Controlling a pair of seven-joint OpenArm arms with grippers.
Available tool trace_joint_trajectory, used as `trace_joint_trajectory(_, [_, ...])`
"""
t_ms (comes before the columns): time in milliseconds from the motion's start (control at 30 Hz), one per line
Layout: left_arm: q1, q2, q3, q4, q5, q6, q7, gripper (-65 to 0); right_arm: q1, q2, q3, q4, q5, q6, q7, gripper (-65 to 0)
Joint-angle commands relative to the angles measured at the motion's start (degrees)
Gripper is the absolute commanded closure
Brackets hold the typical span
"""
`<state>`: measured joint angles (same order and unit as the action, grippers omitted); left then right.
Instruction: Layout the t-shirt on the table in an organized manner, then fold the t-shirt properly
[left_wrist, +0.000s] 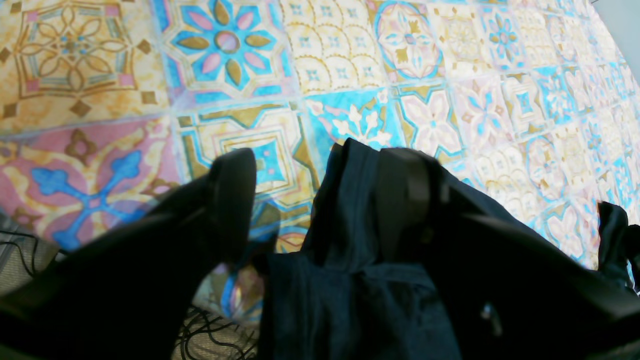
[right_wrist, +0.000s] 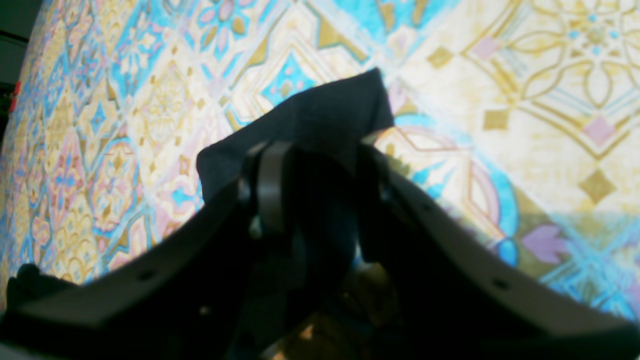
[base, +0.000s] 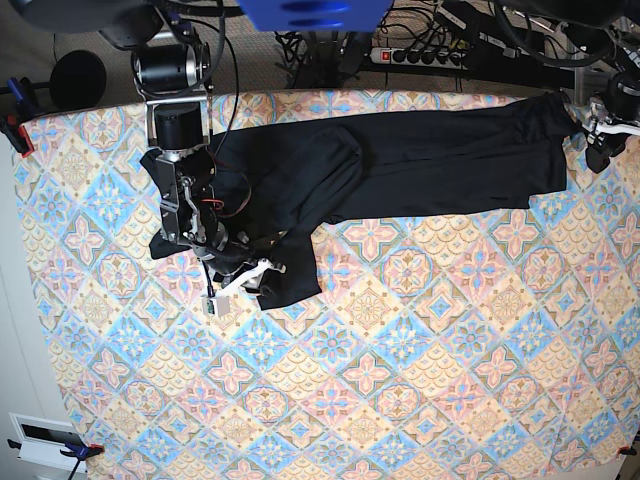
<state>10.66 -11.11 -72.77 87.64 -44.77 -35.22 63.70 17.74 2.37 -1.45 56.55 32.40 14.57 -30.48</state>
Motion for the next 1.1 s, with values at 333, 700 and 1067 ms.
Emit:
trace_joint_trajectory(333, [-0.1,-1.1,-0.2,0.8,-1.2,-0.3,-1.2,-37.7,0.9,-0.7,-0.3,-0.2,-0.3,0.2,-2.2,-16.7])
trace_joint_trajectory(700, [-0.1,-1.2,-0.2,0.8,-1.2,-0.3,-1.2,-37.5,0.6,-0.7,-0.3,6.3,-0.4,0.2,-5.1,0.0])
trace_joint_trajectory(1067, [-0.1,-1.3,-0.2,0.8,-1.2,-0.3,-1.2,-37.5,-13.1,-0.7,-0.7,38.8,-0.4,0.2,-11.8,0.0])
